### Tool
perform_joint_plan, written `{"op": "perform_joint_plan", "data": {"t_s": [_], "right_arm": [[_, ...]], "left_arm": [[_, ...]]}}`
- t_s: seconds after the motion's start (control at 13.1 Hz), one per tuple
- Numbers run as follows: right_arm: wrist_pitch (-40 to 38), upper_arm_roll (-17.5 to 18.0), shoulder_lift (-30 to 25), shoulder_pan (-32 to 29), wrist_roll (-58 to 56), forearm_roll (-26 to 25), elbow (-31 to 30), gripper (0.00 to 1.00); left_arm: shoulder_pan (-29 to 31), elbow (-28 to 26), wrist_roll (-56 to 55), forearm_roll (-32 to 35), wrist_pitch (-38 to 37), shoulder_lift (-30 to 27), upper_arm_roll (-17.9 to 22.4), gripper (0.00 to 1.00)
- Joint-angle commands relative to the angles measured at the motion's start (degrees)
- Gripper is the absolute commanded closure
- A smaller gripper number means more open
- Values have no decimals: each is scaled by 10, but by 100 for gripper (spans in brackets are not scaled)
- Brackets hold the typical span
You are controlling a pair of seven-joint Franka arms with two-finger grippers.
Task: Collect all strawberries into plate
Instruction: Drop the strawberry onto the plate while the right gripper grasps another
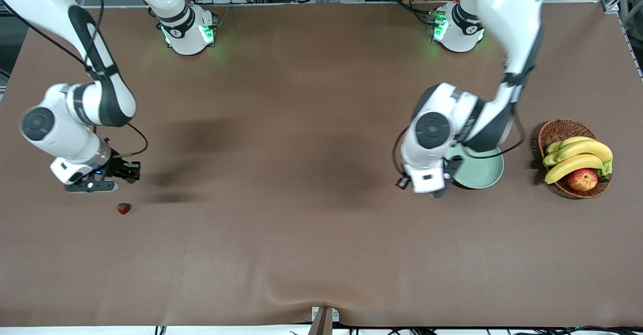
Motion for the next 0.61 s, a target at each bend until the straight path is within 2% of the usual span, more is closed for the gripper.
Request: {"op": "perform_joint_plan", "data": {"t_s": [0.0,0.31,0.54], "right_arm": [[-68,2,1,31,-25,-2,79,100],[-66,0,6,137,-24,-2,143,100],[-58,1,41,193,-22,1,181,100]], "left_arm": [[43,-24,106,-3,-25,-35,-6,100],[114,-51,271,-2,-26,-39,-6,100],[154,-91,353,7,5,-37,-5,98]]}}
